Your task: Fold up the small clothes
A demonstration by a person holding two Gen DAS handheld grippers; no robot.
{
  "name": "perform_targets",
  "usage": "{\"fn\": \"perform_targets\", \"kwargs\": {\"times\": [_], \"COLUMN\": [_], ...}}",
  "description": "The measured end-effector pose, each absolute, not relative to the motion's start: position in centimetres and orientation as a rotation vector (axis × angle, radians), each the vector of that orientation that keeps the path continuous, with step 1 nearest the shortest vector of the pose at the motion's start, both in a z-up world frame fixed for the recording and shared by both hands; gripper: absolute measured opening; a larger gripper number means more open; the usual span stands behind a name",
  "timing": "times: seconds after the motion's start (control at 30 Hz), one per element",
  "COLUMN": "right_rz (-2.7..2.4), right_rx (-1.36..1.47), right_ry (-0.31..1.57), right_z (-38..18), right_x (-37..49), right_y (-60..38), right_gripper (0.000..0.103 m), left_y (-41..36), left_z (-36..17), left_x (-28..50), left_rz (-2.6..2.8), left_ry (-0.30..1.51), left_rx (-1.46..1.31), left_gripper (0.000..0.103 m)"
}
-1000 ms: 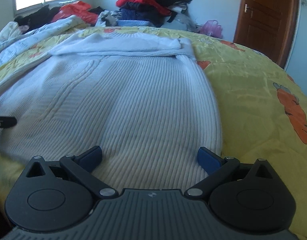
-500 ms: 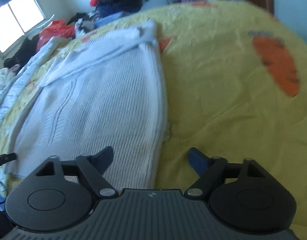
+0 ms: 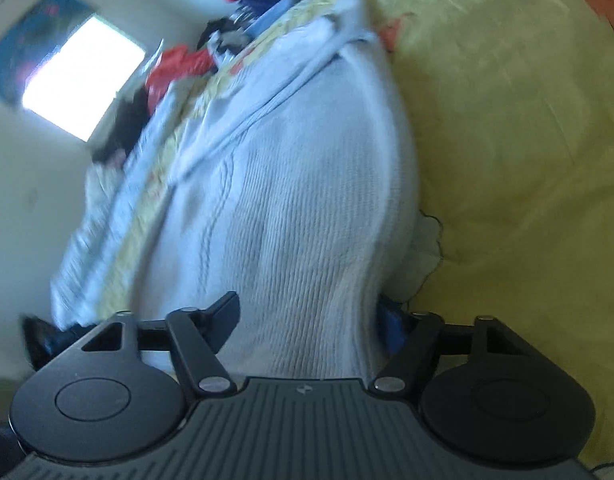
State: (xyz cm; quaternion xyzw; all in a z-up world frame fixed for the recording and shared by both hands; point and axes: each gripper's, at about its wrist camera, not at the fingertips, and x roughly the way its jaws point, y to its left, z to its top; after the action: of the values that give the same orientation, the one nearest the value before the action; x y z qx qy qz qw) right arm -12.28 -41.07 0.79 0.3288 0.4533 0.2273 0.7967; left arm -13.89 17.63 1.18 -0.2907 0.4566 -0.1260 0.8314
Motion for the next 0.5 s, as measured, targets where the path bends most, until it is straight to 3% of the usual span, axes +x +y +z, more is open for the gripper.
{"fn": "perform_targets", "kwargs": {"times": [0.03, 0.1, 0.2, 0.3, 0.33, 0.37, 0.4, 0.5], "right_rz": [0.492, 0.503, 0.512, 0.528, 0.526, 0.523, 0.509, 0.512], "right_rx": [0.737, 0.789, 0.792, 0.793, 0.795, 0.793, 0.787, 0.817], "right_ry": [0.971, 0.966, 0.963, 0.964, 0.969, 0.979, 1.003, 0.990], "right_z": [0.5, -0.1, -0.5, -0.7, -0.9, -1.1, -1.5, -2.1], "right_x": [-12.2, -12.1, -11.7, -11.1, -11.0, -11.0, -10.9, -11.3], "right_y": [-41.4, -41.8, -41.4, -41.2, -41.4, -41.6, -41.7, -42.1], "right_gripper": [0.066, 0.065, 0.065, 0.062, 0.054, 0.030, 0.013, 0.014], "left_y": [18.1, 18.3, 16.8, 16.2, 16.2, 16.4, 16.6, 16.9], "left_z": [0.9, 0.6, 1.0, 1.5, 1.5, 1.5, 1.6, 1.8], "left_x": [-13.7, -13.3, -12.9, -12.5, -12.4, -12.4, -12.5, -12.6], "left_rz": [-0.274, -0.275, -0.260, -0.250, -0.246, -0.239, -0.242, -0.248], "left_ry": [0.979, 0.995, 1.008, 1.030, 1.038, 1.047, 1.052, 1.063], "left_rx": [-0.670, -0.689, -0.561, -0.469, -0.457, -0.445, -0.443, -0.431], "left_gripper": [0.070, 0.051, 0.029, 0.022, 0.018, 0.013, 0.012, 0.011]}}
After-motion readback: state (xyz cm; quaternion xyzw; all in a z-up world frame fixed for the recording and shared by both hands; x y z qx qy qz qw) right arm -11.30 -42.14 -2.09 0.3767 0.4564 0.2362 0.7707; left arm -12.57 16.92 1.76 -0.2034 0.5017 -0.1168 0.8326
